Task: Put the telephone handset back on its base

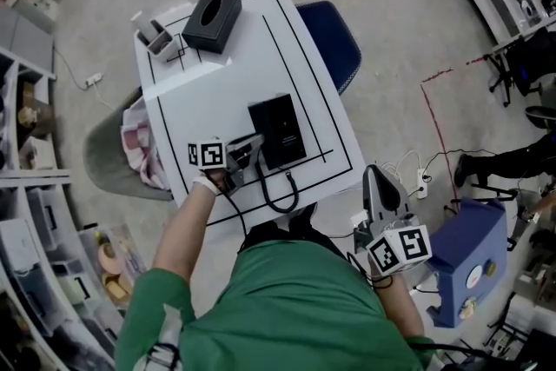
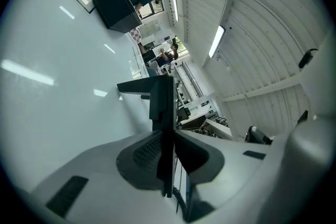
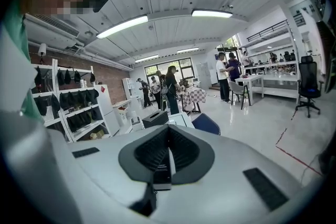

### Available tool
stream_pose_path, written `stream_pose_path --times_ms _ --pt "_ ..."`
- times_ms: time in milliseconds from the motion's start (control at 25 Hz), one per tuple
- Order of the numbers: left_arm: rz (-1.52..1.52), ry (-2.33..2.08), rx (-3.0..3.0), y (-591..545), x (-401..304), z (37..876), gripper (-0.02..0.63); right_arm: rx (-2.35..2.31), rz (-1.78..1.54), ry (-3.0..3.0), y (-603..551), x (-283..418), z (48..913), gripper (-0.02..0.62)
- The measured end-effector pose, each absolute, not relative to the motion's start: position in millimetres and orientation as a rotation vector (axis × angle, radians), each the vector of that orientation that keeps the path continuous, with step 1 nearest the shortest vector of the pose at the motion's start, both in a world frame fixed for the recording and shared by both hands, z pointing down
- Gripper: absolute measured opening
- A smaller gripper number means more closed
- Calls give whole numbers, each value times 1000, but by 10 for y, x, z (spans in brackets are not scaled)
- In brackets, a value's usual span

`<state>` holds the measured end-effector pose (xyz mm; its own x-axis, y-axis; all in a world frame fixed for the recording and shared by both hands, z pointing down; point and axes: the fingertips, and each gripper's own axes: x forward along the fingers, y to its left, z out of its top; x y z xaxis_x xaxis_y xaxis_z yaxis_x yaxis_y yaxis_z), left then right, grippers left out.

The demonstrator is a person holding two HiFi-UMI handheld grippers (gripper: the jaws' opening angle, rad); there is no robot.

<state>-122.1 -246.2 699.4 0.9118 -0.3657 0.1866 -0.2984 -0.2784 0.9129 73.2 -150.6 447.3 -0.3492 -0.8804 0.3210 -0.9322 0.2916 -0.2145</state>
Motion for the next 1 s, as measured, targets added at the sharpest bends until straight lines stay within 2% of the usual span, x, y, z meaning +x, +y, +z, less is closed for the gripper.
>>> stream_pose_path --times_ms 120,280,360,680,1000 --pt "-36 -522 1860 -2477 -1241 7022 100 1691 549 -2421 -1525 720 4462 21" --pt "50 -573 1817 -2450 -1306 7128 190 1677 551 -2430 -1509 713 4445 22" --pt "75 -604 1822 -2464 -1328 7135 211 1671 548 -2440 -1521 707 4434 22" --pt "24 -651 1765 -2499 -1263 7159 219 1653 571 -2469 -1524 731 4490 23" --pt "-3 -790 1762 -2418 -1522 6987 218 1634 550 -2520 -1565 786 4397 22"
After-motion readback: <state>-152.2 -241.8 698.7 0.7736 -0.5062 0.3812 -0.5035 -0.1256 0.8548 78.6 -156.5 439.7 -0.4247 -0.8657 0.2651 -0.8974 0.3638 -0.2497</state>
